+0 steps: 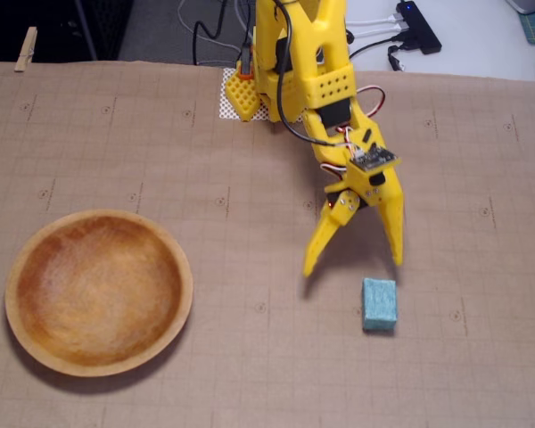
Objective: Grasp a blue block and put it in the bowl.
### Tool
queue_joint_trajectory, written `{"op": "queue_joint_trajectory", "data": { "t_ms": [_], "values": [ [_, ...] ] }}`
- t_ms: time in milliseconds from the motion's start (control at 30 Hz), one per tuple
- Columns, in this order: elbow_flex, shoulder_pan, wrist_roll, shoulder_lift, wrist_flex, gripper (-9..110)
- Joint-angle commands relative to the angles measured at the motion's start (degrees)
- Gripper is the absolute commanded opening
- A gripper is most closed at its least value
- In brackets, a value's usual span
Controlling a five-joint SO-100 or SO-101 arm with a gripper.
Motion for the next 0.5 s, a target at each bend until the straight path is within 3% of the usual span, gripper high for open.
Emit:
{"op": "queue_joint_trajectory", "data": {
  "t_ms": [0, 467],
  "values": [
    [-5.10, -0.53, -0.35, -2.02, -1.67, 53],
    [-13.97, -0.53, -0.35, -10.72, -1.67, 53]
  ]
}}
